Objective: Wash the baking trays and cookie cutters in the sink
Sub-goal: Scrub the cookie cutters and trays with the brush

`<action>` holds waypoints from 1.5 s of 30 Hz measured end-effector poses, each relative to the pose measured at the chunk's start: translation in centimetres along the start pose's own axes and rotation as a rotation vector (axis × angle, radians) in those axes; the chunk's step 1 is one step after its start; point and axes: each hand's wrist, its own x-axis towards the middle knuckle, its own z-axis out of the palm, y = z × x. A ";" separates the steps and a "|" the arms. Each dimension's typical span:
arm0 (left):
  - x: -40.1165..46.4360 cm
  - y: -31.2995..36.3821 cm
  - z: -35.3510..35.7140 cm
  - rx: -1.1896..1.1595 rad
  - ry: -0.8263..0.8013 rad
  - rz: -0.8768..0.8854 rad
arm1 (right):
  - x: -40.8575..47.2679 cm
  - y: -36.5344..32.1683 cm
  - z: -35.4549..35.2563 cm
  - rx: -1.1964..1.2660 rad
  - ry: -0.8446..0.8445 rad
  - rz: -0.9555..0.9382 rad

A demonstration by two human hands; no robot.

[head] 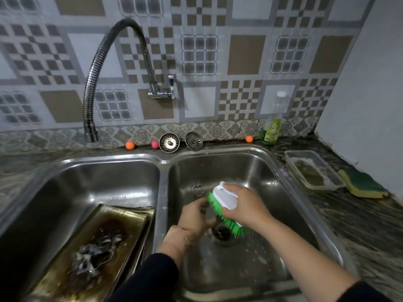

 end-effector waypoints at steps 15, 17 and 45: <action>-1.6 0.7 -1.8 -0.062 -0.003 0.169 | -1.6 -2.1 -1.8 -0.015 0.019 0.030; -1.6 0.6 -2.2 -0.068 0.012 0.180 | -2.0 -2.1 -2.0 -0.006 -0.001 0.013; 0.9 4.7 -2.3 -0.867 -0.078 -0.393 | -2.3 -1.6 -1.4 0.027 0.134 -0.147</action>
